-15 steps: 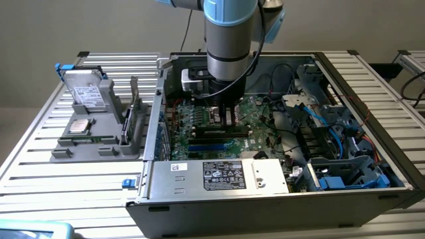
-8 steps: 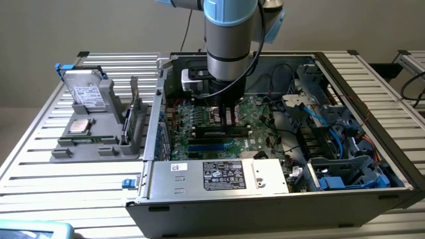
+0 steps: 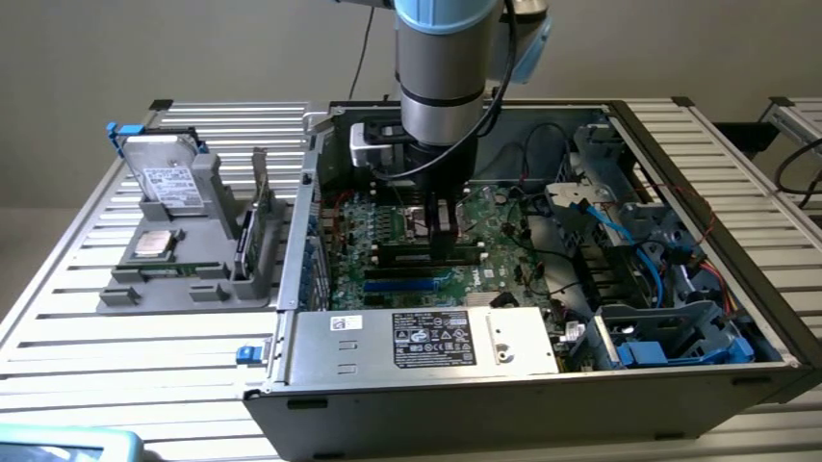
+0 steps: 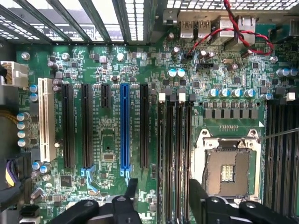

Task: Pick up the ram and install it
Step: 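Insert the ram into the slot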

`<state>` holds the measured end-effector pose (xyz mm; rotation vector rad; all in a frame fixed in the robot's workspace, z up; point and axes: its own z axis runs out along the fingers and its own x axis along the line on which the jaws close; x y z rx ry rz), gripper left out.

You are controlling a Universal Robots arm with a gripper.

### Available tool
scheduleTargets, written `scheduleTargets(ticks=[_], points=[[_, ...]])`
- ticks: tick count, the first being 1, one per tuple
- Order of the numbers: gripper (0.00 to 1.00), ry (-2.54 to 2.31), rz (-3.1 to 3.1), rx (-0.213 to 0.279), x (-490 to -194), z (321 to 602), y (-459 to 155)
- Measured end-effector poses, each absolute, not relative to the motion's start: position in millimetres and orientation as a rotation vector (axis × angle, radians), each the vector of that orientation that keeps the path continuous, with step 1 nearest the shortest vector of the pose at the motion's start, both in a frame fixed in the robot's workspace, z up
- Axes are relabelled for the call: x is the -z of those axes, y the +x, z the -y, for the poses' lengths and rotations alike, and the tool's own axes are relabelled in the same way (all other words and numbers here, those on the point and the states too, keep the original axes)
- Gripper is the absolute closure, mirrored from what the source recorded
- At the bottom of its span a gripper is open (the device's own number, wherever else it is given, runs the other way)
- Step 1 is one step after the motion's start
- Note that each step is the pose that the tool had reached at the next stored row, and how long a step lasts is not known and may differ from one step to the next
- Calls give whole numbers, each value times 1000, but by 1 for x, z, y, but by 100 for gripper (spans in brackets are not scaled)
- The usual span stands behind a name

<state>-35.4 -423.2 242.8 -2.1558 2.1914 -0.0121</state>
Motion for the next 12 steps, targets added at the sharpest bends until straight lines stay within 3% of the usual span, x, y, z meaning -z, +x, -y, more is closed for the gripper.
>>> scheduleTargets(ticks=[2,3,12], points=[[45,-2156,-2192,12,-243,423,-35],[39,-2156,-2192,12,-243,423,-35],[39,-2150,-2198,13,-243,423,-35]])
